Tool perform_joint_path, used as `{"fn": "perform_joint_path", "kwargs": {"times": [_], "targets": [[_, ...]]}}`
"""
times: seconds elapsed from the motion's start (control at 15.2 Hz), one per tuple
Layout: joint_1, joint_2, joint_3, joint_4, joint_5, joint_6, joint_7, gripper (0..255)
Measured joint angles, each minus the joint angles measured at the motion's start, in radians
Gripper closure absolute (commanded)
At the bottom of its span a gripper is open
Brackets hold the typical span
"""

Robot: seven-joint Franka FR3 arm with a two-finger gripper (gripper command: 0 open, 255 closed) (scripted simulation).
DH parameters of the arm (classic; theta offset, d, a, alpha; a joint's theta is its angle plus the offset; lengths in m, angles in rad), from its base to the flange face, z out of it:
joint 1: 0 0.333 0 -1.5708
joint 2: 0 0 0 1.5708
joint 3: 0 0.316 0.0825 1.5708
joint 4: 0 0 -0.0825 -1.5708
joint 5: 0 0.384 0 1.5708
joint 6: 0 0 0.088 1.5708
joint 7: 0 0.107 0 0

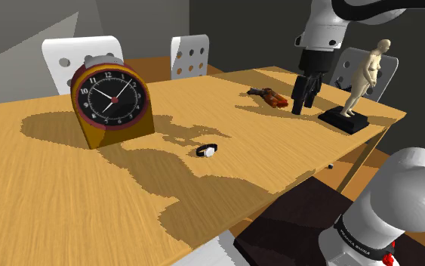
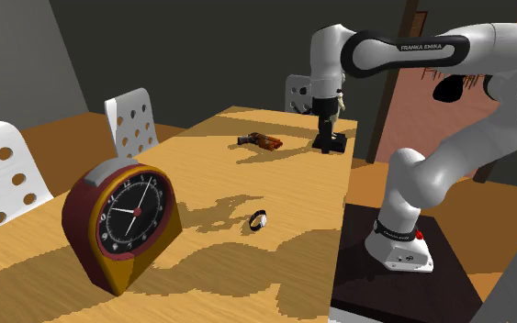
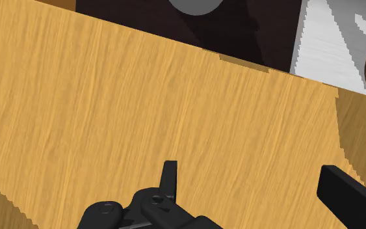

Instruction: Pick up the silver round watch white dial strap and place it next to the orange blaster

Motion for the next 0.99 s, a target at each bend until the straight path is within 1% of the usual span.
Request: {"fn": "perform_joint_path", "kwargs": {"times": [0.13,0.33,0.53,0.99], "targets": [[0.004,0.008,0.006,0.002,0.008,0.006,0.007,0],[0.023,0.067,0.036,0.003,0.049,0.063,0.036,0],[0.046,0.144,0.075,0.010,0.097,0.135,0.074,0],[0.093,0.350,0.150,0.096,0.183,0.268,0.145,0]]}}
